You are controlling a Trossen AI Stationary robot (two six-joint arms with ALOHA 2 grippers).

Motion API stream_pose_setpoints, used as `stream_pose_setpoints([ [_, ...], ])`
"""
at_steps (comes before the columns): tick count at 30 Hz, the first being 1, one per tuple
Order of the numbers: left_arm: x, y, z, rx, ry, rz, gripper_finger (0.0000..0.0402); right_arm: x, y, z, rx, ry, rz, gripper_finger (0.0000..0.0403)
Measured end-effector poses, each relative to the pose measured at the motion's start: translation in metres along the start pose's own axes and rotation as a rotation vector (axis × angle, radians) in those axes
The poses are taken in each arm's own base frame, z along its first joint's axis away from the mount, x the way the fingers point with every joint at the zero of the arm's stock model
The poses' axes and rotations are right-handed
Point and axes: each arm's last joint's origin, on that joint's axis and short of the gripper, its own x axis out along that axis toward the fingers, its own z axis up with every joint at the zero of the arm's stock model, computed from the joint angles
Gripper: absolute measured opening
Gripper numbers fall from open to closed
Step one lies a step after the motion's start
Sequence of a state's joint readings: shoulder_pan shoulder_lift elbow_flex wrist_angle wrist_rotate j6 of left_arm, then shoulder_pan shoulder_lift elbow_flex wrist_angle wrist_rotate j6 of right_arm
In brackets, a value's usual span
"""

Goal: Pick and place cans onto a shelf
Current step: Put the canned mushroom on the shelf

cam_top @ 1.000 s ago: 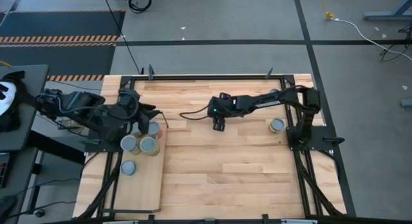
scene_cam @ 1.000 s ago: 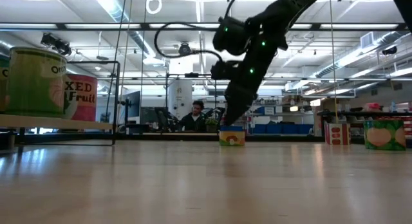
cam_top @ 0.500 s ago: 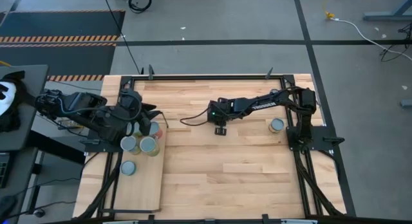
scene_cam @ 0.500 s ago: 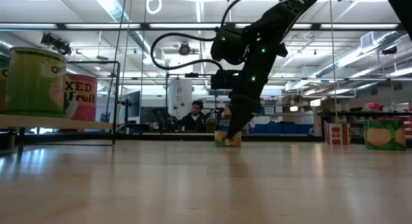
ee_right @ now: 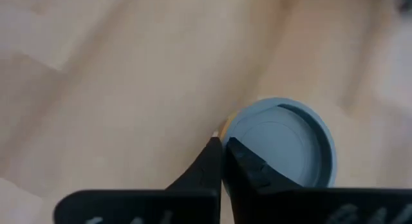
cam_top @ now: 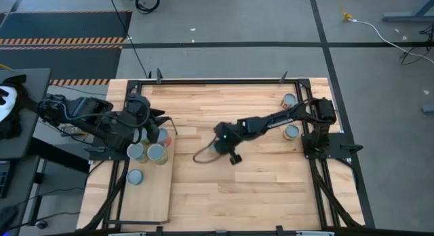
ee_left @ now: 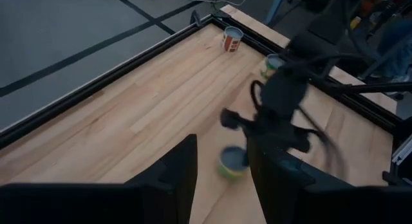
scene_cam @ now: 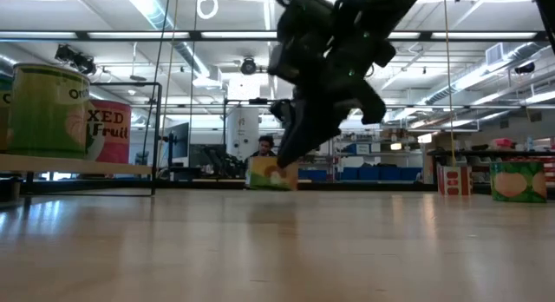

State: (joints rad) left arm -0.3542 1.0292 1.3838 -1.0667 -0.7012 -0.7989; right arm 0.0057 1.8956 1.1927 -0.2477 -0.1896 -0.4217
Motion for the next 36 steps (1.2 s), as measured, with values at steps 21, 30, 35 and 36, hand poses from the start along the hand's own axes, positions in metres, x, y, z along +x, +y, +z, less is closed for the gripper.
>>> stream_pose_setpoints([
  [21, 0.079, -0.051, -0.033, 0.158, 0.304, 0.034, 0.0144, -0.037, 0.08, 0.054, 0.051, -0.102, -0.048, 0.0149],
  [30, 0.096, -0.074, -0.037, 0.04, 0.248, -0.014, 0.0144, -0.152, 0.1, 0.049, 0.15, -0.073, -0.094, 0.018],
  [35, 0.113, -0.085, -0.037, -0.044, 0.212, -0.037, 0.0144, -0.2, 0.113, 0.04, 0.251, -0.128, -0.078, 0.0175],
  [36, 0.116, -0.086, -0.038, -0.047, 0.219, -0.039, 0.0144, -0.208, 0.117, 0.039, 0.277, -0.147, -0.09, 0.0174],
])
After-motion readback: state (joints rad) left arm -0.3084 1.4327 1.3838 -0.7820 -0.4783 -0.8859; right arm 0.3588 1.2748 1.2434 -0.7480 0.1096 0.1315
